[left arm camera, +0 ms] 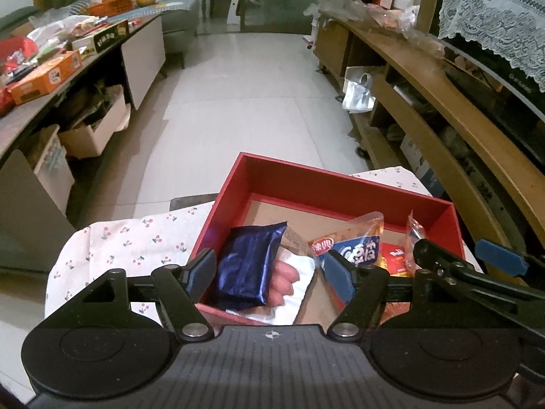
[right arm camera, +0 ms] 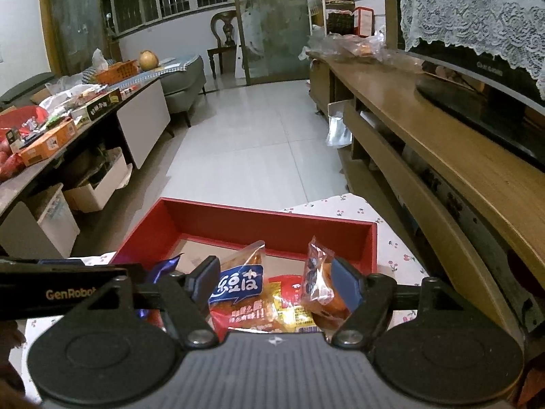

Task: Organize snacks
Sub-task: 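Lower both snacks into the red box and open both tools, then withdraw both tools from the box toward the remaining snacks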

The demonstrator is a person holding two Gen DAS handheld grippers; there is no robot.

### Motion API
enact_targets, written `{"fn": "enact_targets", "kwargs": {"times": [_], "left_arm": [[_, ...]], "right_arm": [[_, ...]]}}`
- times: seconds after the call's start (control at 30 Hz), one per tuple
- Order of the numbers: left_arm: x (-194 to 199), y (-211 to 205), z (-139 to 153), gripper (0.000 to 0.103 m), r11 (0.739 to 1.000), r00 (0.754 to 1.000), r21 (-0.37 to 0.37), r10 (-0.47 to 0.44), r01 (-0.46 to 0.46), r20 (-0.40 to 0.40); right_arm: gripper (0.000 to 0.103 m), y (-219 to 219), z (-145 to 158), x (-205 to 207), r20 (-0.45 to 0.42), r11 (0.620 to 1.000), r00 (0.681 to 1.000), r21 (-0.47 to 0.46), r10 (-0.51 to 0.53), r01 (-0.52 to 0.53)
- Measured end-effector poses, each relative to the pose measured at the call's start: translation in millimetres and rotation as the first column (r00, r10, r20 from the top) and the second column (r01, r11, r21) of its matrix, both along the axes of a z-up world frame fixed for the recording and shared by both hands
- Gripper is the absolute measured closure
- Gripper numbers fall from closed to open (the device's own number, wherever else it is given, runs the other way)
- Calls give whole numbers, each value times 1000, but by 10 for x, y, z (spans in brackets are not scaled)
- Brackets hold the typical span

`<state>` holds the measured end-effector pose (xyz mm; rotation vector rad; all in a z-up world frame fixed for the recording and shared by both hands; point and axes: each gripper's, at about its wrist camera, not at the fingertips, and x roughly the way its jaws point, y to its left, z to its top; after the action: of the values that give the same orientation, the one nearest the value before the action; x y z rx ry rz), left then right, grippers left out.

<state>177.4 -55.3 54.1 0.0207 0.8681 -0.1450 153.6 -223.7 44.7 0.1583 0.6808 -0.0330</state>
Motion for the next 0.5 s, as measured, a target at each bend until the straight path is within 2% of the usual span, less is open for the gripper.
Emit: {"fn": "enact_targets", "kwargs": {"times": [0.3, 0.5], "left_arm": [[-258, 170, 30, 22, 1000, 1000, -9, -9, 9, -7], [-395, 376, -5, 19, 1000, 1000, 4, 10, -10, -22]], "right_arm": [[25, 101, 59, -291, -3, 999, 999, 13, 50, -50], [24, 323, 3, -465, -36, 991, 991, -8, 130, -130]]}}
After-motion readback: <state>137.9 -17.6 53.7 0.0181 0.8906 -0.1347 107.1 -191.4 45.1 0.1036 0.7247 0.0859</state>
